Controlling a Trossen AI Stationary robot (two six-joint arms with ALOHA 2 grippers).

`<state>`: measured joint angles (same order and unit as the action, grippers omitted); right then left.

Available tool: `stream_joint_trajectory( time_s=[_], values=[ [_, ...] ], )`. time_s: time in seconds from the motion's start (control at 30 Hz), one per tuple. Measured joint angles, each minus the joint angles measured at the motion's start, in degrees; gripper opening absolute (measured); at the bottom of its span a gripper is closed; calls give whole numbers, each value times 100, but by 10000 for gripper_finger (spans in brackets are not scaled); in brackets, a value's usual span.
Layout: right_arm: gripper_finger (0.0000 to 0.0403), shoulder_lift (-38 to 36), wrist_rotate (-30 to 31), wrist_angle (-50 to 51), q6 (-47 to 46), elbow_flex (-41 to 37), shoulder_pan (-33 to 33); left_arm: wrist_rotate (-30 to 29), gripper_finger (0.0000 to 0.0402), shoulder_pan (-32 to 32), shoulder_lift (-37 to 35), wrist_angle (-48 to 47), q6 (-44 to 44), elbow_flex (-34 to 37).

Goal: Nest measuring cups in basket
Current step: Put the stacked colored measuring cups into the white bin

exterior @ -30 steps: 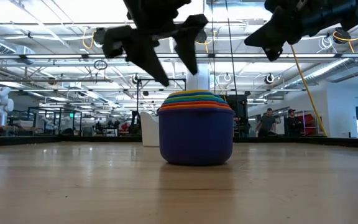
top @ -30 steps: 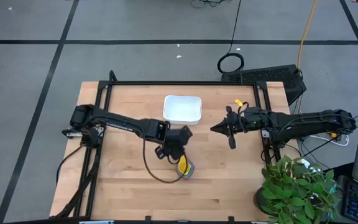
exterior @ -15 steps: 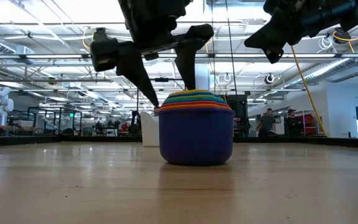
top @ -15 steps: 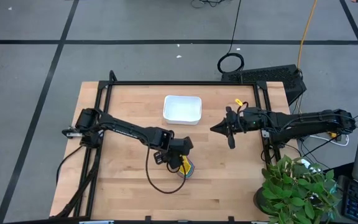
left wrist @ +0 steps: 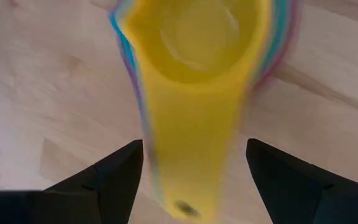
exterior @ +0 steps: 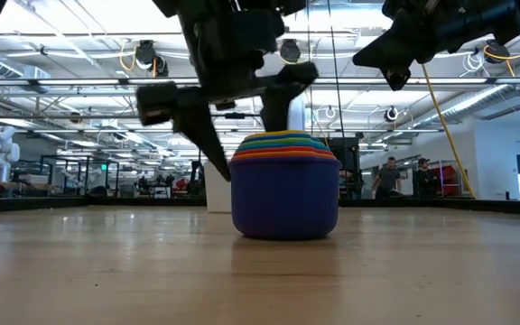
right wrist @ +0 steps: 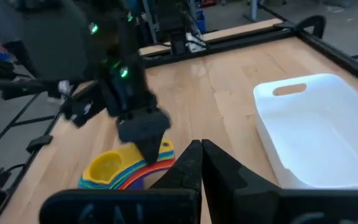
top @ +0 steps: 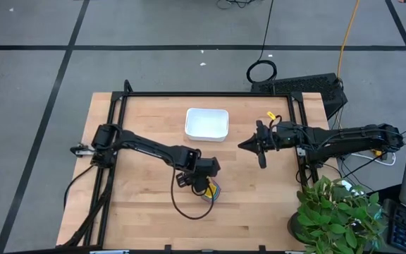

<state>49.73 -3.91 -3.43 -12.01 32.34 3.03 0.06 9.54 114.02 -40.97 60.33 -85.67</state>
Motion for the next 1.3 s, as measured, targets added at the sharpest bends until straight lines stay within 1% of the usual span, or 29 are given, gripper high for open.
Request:
stream_joint_trajectory(
  time_s=[0.07,0.2,0.27,0.47,0.53,0.63,0.83,1.1,1.17,1.3],
  values=[
    [0,18,117,-15,0,0,-2,6,285,-10,51,127,55,-2],
    [0,132,121,-43,0,3,0,-1,285,-75,127,291,108,-11],
    [0,251,117,-167,2,4,-1,4,285,-96,144,163,60,5],
    [0,584,97,-220,28,2,0,34,284,-101,201,203,-6,0],
    [0,694,95,-239,58,2,0,66,277,-101,201,237,-56,0],
    [0,829,92,-267,68,2,0,184,252,-101,201,304,-88,0],
    [0,897,91,-320,68,2,0,557,190,-103,201,389,-142,0],
    [0,895,89,-365,91,2,0,591,125,-101,201,362,-578,0],
    [0,895,88,-364,92,2,0,464,112,-109,201,365,-749,0],
    [0,895,88,-364,92,2,0,-107,96,-120,201,361,-840,0]
  ],
)
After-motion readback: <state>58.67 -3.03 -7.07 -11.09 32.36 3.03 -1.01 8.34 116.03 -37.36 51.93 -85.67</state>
